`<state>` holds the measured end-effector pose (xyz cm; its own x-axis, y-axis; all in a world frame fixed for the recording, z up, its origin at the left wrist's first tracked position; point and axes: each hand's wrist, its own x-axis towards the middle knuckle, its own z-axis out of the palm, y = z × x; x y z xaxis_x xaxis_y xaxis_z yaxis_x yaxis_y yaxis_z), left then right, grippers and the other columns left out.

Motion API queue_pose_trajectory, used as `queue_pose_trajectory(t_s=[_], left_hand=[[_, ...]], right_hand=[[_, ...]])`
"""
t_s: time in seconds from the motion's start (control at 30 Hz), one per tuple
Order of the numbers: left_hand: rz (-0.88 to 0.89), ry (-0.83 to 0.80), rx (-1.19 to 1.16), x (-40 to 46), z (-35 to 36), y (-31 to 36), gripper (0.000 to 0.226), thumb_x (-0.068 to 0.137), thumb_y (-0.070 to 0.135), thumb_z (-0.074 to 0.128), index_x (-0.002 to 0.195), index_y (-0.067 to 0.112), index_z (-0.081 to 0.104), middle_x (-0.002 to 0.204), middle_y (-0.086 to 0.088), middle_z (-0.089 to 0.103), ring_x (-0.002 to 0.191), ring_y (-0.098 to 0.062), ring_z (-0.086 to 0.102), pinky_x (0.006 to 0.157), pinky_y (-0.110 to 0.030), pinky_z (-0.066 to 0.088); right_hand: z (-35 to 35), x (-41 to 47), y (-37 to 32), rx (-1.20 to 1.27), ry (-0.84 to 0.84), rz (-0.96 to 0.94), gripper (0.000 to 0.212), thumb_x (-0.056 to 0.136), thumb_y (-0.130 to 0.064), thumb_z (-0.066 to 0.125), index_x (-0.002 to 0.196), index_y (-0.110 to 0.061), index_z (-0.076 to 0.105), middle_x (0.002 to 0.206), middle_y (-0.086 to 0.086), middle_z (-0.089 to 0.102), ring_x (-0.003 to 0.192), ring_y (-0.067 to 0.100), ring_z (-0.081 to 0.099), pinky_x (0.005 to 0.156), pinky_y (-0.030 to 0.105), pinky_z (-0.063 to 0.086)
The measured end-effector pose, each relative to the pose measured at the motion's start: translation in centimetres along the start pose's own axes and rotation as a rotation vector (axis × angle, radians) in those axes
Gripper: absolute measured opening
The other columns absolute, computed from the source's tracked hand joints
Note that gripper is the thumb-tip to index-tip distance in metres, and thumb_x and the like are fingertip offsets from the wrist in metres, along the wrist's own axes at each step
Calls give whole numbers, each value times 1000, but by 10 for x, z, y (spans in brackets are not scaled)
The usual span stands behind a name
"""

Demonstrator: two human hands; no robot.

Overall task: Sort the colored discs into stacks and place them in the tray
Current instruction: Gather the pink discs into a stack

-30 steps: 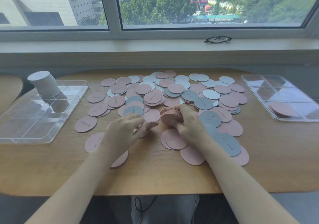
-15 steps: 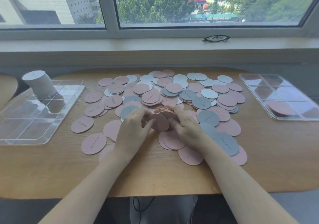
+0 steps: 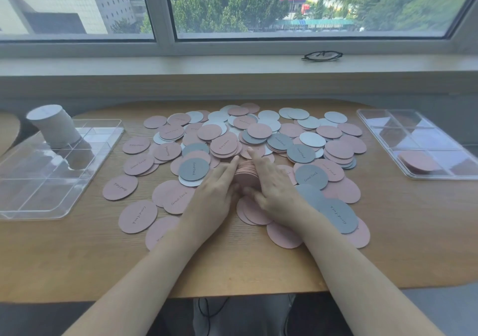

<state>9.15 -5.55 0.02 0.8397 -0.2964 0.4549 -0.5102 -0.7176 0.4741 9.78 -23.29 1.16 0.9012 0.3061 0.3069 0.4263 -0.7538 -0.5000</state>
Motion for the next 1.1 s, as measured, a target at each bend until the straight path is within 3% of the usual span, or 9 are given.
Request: queue_pose_trajectory(t_s=[0.13, 0.23, 0.4, 0.5, 0.67, 0.8, 0.87, 0.97, 1.1], left_hand=[[37, -33, -18, -1, 2, -2, 62, 96, 15, 46, 155, 10, 29, 134, -5, 49, 120, -21, 47, 104, -28, 37], [38, 8, -31, 0, 0, -2, 58, 93, 12, 51, 149, 12, 41, 137, -2, 54, 121, -20, 50, 105, -24, 35], [31, 37, -74, 0, -2, -2, 54, 89, 2, 61, 141, 12, 50, 127, 0, 59, 116, -14, 52, 101, -15, 33], [-15, 71, -98, -2, -4, 0, 49, 91, 7, 64, 138, 13, 51, 121, 1, 60, 108, -12, 52, 94, -16, 39], [-123, 91, -141, -2, -7, -2, 44, 92, 14, 65, 134, 15, 52, 118, 0, 61, 95, 0, 50, 79, 2, 34], [-212, 82, -179, -1, -7, -8, 43, 91, 19, 66, 131, 24, 51, 112, 5, 60, 90, 14, 54, 71, -2, 38], [-216, 78, -210, -1, -8, -8, 42, 91, 17, 67, 130, 24, 52, 110, 5, 60, 88, 12, 55, 71, -3, 39], [-238, 72, -242, 1, -9, -8, 42, 91, 16, 67, 129, 24, 53, 105, 5, 60, 84, 8, 57, 70, -4, 39], [-247, 68, -278, 0, -11, -8, 41, 91, 16, 68, 129, 22, 54, 102, 5, 60, 82, 6, 58, 70, -4, 40]], right_hand=[[-3, -1, -2, 97, -75, -19, 84, 94, -20, 61, 158, -22, 7, 154, -5, 39, 134, 9, 33, 112, 33, 26], [-2, -1, -2, 118, -40, -45, 83, 94, -16, 61, 159, -18, 8, 157, -2, 36, 140, 14, 32, 116, 31, 24], [-1, 0, -4, -7, 9, -58, 86, 94, -40, 61, 158, -13, 10, 155, 4, 38, 138, 13, 26, 114, 23, 12], [-3, 0, -1, -112, 136, -54, 79, 93, -56, 50, 154, -13, 23, 143, 4, 47, 129, 20, 38, 112, 34, 21], [-15, -1, 4, -265, 311, -38, 35, 93, -42, 47, 115, -17, 59, 111, 0, 56, 99, 25, 55, 90, 38, 35], [-32, -15, -3, -277, 114, -38, 27, 91, -45, 61, 99, -19, 62, 97, -7, 52, 95, 20, 54, 85, 33, 33], [-36, -28, -11, -289, -95, -48, 42, 87, -52, 65, 117, -23, 61, 113, -6, 52, 112, 19, 49, 96, 33, 32], [-34, -38, -18, -359, -271, -39, 75, 83, -62, 63, 146, -28, 40, 142, -8, 39, 129, 18, 36, 110, 36, 27], [-35, -30, -21, -316, -348, -4, 83, 78, -62, 69, 148, -30, 36, 142, -9, 38, 127, 18, 34, 107, 32, 29]])
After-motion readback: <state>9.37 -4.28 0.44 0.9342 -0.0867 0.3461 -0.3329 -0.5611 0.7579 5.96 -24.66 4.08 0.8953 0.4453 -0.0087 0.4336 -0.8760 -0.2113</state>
